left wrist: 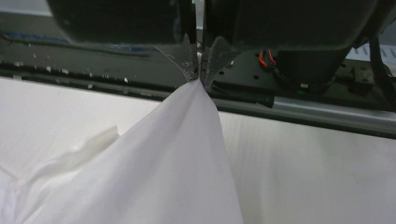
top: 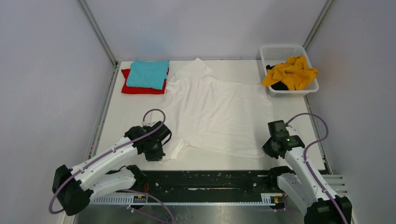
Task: Fold and stack the t-shirts
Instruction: Grab the side of the flattened tshirt closest away from the robot with both arms, then fold the flattened tshirt in 1/3 of the way
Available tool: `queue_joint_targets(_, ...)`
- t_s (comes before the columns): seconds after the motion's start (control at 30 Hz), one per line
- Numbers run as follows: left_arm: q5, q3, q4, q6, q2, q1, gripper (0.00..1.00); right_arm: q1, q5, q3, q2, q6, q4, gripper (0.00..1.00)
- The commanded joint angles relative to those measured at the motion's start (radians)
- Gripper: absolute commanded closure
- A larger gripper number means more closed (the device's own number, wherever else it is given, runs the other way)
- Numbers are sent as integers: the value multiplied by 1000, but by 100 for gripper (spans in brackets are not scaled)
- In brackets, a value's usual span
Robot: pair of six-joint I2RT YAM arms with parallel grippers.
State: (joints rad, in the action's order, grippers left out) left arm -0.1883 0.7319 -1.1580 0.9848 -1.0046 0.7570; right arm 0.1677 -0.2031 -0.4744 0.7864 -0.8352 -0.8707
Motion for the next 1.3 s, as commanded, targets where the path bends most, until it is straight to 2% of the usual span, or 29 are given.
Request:
queue_joint_targets(0.0, 139, -43, -92, 87, 106, 59, 100, -12, -59, -67, 10, -13, -95, 89)
queue_joint_targets(0.17, 173, -95, -117, 215, 134, 181, 100, -13, -67, -99, -70, -40, -178, 85)
queue_joint_targets(0.23, 168, -99, -86, 219, 141, 186, 100, -13, -72, -92, -88, -42, -176, 84)
queue_joint_targets(0.43, 96, 5, 61, 134, 48, 181, 100, -13, -33, -78, -35, 7, -99, 83)
queue_joint_targets(0.53, 85, 74, 162, 37, -33, 157, 100, -12, -29, -96, -4, 50, -55, 83)
queue_joint_targets(0.77, 79, 256, 303, -131, -179, 0, 100, -14, -65, -194, 65, 142, -25, 80)
queue_joint_targets(0.9, 120, 317, 376, -172, -251, -118, 100, -34, -52, -249, 129, 179, 9, 85)
queue_joint_targets(1.03, 110, 420, 380, -207, -355, -218, 100, -76, -47, -297, 199, 224, 32, 87)
queue_joint_targets(1.27, 71, 549, 377, -249, -441, -290, 100, -136, -6, -360, 307, 261, 91, 87)
